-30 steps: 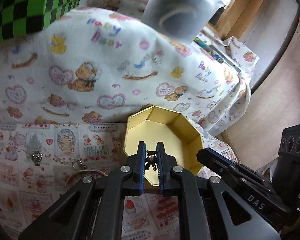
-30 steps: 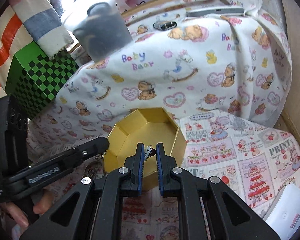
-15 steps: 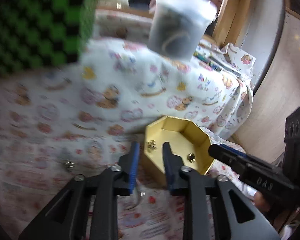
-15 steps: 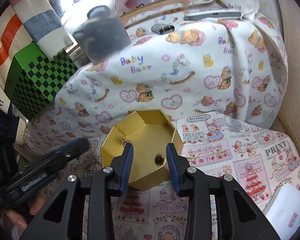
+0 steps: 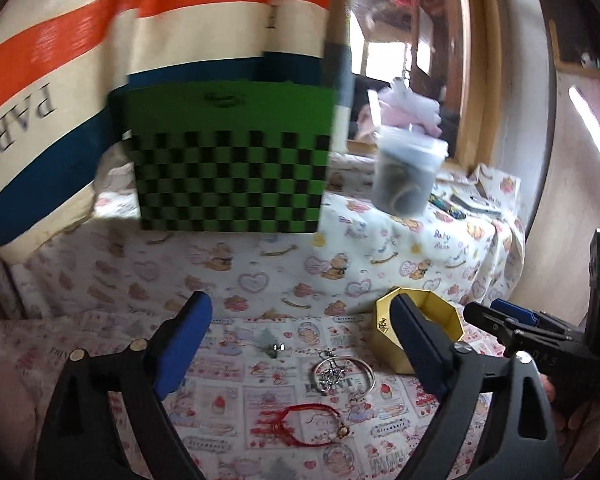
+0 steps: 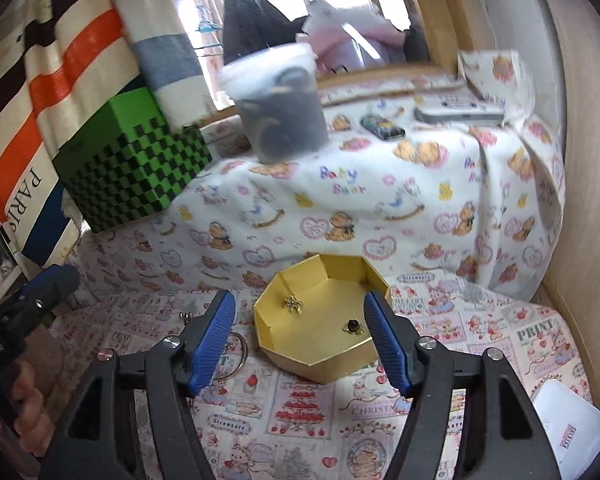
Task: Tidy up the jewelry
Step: 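Move the left gripper to the red string bracelet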
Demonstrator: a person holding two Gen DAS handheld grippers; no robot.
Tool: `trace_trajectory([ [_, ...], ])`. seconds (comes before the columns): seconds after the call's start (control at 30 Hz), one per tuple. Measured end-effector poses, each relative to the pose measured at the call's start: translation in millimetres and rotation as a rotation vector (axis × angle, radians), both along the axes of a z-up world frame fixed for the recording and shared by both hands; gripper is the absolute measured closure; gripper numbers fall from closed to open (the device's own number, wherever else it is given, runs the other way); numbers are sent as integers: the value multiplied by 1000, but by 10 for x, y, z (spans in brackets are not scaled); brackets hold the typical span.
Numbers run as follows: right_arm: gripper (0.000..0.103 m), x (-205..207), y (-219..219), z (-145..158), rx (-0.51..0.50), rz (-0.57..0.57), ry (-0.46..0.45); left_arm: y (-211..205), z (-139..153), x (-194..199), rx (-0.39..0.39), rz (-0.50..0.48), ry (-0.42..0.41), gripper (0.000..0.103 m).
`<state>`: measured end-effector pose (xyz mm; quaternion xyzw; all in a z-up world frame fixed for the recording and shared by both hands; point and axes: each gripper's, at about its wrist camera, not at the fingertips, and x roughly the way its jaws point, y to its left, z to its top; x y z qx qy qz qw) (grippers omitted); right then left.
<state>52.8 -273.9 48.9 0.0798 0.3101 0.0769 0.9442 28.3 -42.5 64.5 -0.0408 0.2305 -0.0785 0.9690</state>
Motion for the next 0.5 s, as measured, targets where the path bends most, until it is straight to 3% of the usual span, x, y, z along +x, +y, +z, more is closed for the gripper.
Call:
trace_trajectory([
  [0.07,24,-35,60,11,-27,-8,-21,84,-24,-31,-8,14,4,8],
  [0.27,18,-45,156,-31,-82,-21,-37,203,-241,-57,40,55,35,5],
  [0.5,18,-27,191,-103,-109,-41,-19,284,-533,103,71,87,204,5],
])
